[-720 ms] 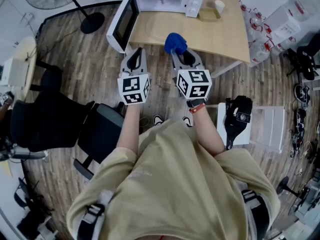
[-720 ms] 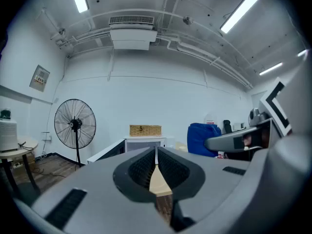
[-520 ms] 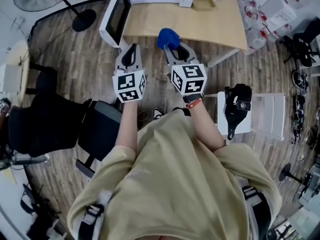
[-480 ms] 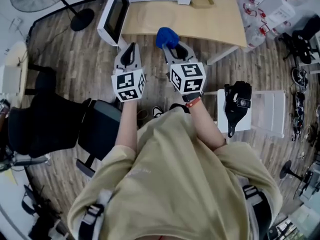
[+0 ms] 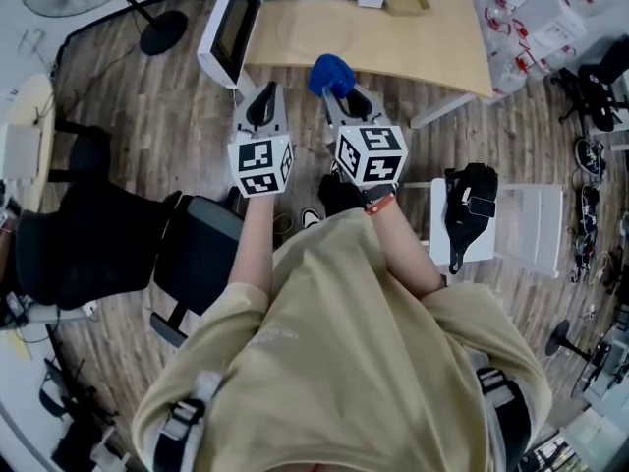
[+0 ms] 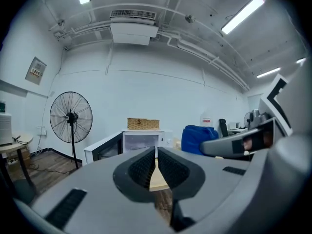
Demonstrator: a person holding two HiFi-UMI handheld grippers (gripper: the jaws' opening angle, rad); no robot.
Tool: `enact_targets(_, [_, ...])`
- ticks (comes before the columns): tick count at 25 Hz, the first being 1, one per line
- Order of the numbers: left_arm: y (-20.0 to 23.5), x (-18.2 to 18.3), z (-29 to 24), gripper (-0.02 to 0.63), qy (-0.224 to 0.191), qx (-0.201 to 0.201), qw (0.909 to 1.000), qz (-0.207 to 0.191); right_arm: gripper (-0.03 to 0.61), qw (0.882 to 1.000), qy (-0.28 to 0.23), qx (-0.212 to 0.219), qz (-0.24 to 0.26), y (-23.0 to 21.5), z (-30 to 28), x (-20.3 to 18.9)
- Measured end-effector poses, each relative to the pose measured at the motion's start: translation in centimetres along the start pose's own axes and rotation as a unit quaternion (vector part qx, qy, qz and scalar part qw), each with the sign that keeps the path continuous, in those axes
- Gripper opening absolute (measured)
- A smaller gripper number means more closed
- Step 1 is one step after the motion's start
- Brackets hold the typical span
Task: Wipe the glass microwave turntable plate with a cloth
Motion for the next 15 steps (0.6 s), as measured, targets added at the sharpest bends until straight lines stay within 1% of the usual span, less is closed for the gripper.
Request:
enact_targets(3, [1.5, -0.7, -1.9, 0.034, 0.007, 0.009, 0.9999, 0.002, 0.124, 1.000, 0.003, 0.006, -0.007, -0.9, -2.3, -0.4])
enact_targets(6, [2.4, -0.9, -4.8, 0.034, 0.009, 0.014, 0.9999, -0.001, 0.124, 1.000, 0.003, 0.009, -0.017, -3.0, -5.1, 0.1])
enact_targets(10, [3.5, 0.3, -11.5, 0.034, 0.000, 0.017, 0.9998, -0.005, 0.125, 1.000, 0.002, 0.020, -0.019, -7.0, -10.7, 2.2])
enact_targets(15, [3.9, 3.1, -20.7, 0.034, -0.010, -0.002, 0.9998, -0.016, 0.126, 0.999, 0.001, 0.037, -0.031, -12.2, -17.7, 6.1])
Point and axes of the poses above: the fingertips, and each gripper's own axes: z backward along the fingers, y to its left, x out of its top, the point moved 4 cm from there along z, backward along the fingers, and after that the axes turned 6 degrees about x, right-handed, at the moved point
